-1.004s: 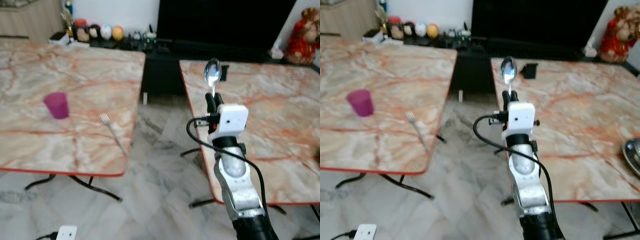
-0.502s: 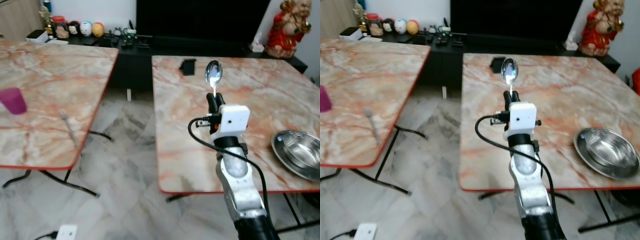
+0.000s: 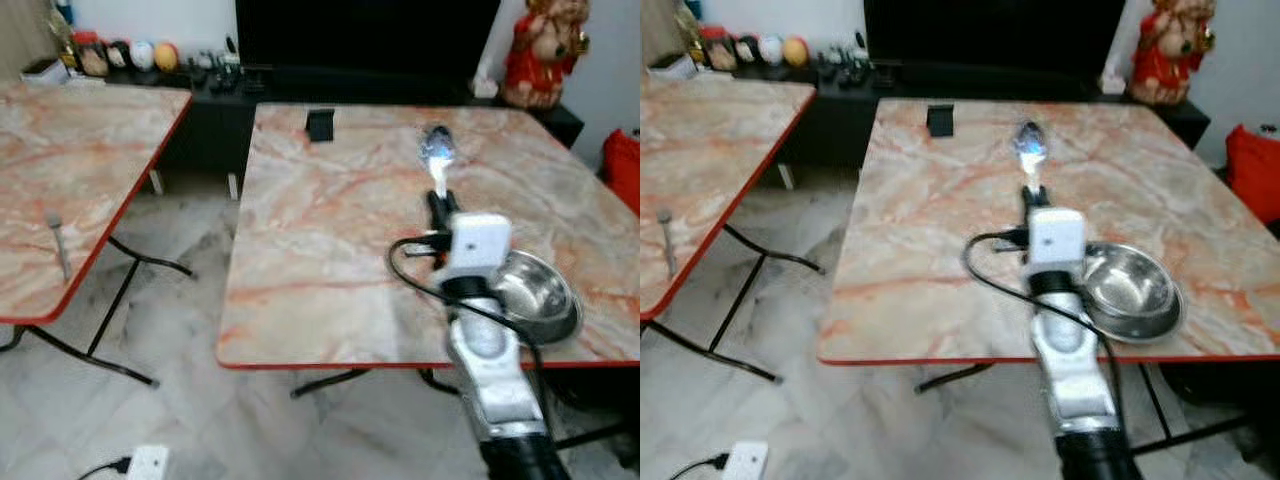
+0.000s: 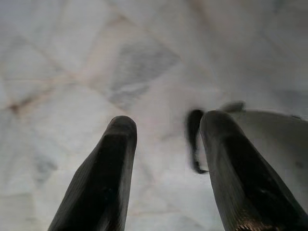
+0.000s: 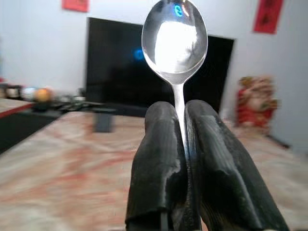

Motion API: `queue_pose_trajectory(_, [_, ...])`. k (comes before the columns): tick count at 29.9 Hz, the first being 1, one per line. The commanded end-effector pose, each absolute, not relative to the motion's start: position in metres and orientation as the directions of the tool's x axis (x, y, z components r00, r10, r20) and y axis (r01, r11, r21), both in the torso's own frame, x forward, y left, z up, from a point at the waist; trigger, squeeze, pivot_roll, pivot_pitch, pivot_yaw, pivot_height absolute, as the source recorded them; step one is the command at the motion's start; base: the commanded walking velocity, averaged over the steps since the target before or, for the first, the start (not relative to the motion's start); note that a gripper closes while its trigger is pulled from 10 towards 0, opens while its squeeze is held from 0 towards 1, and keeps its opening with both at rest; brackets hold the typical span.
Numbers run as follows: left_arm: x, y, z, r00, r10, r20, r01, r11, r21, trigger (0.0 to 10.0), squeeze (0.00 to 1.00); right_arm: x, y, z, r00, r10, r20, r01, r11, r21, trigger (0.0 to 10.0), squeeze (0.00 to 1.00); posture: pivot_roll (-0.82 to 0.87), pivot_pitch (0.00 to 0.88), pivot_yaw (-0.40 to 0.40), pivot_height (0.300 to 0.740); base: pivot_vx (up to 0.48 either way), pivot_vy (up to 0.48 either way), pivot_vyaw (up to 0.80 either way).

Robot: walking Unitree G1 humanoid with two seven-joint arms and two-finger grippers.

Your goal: Setting the table

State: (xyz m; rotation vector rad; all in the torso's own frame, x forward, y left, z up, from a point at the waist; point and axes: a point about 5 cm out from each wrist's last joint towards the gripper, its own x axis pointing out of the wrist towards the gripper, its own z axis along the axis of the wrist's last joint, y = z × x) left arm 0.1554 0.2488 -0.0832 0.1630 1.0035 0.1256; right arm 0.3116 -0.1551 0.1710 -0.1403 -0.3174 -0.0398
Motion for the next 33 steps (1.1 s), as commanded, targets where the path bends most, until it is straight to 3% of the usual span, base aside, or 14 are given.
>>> queue_pose_trajectory(1, [0.152,0.253,-0.083,0.523,0.185,-0.832,-0.013,0.978,0.210,10.0,0.00,0.313,-0.148,0.177,0.942,0.002,0.335,0.039,0.992,-0.118,10.0,0.00,0.06,0.000,-0.064,0.728,0.000,-0.330,0.00])
queue_pose_trajectory(15, [0.137,0.255,-0.088,0.500,0.189,-0.845,-0.013,0.977,0.211,10.0,0.00,0.313,-0.156,0.176,0.945,-0.029,0.326,0.074,0.989,-0.126,10.0,0.00,0.06,0.000,-0.060,0.728,0.000,-0.327,0.00])
queue_pose_trajectory(33, [0.154,0.254,-0.082,0.530,0.178,-0.829,-0.038,0.982,0.187,10.0,0.00,0.315,-0.171,0.178,0.941,-0.077,0.329,0.125,0.984,-0.126,10.0,0.00,0.06,0.000,-0.059,0.728,0.000,0.000,0.00])
